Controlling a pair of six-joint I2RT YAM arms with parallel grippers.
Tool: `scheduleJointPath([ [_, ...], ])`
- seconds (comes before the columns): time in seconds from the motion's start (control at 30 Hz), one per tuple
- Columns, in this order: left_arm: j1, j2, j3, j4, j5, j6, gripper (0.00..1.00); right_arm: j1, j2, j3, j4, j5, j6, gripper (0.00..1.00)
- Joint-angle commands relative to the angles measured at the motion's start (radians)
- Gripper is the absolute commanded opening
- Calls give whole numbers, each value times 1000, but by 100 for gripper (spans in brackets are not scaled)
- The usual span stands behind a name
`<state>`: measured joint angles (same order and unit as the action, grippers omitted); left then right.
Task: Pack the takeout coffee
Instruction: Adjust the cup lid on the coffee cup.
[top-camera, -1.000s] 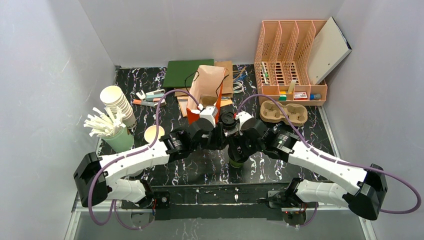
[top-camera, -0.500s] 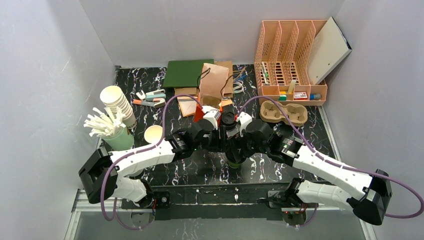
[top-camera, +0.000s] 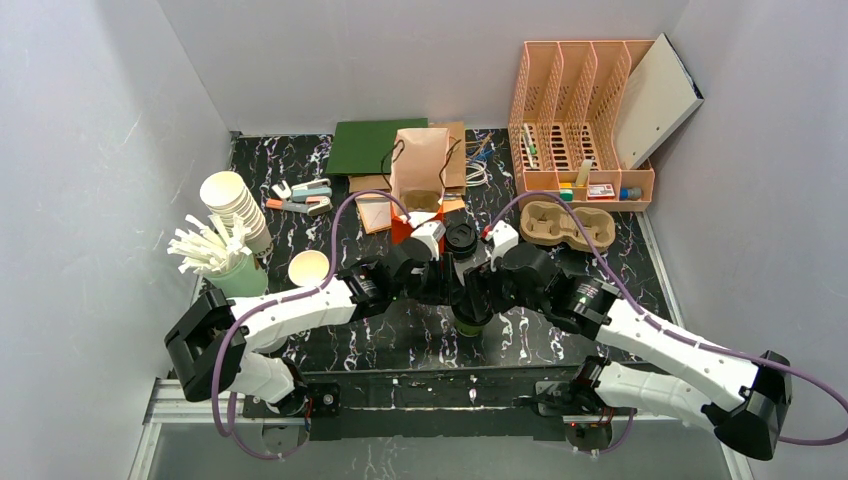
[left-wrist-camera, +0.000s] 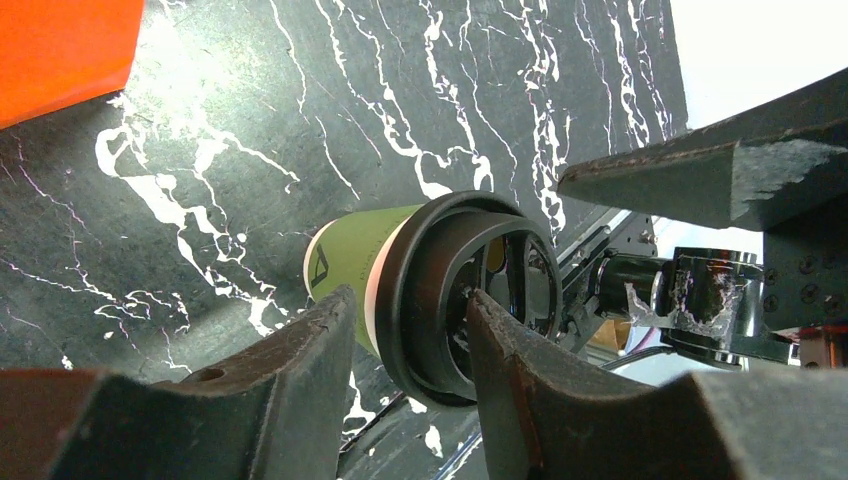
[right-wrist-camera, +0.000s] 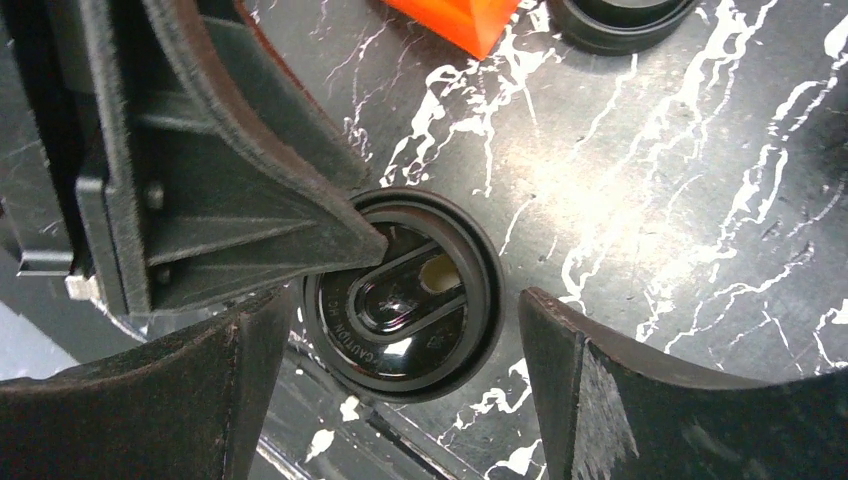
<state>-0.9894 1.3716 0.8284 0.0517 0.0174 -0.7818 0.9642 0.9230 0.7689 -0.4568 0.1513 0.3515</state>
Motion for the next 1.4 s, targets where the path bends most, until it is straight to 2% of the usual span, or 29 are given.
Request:
scheduleJointPath([
  [0.0,5,23,6,-102,-36,19,42,-1,-13,64,-20,121,80,92],
  [0.2,3,-21,25,-110,-27,17,43,-1,16,134,-227,227,285,82],
  [0.3,3,-50,36,-113,-21,18,45,-2,3,119,-280,210,381,77],
  [0.6,3,-109,77,-139,14,18,49,-2,-76,47,-247,118,531,58],
  [0.87,3,-101,74,-95,33,15,38,-1,-109,-33,-182,84,721,42],
  [1.1,3,-48,68,-56,39,17,36,-1,-153,-113,-90,62,795,37],
  [1.37,2,-2,65,-56,26,29,34,-1,-165,-98,-123,96,797,33],
])
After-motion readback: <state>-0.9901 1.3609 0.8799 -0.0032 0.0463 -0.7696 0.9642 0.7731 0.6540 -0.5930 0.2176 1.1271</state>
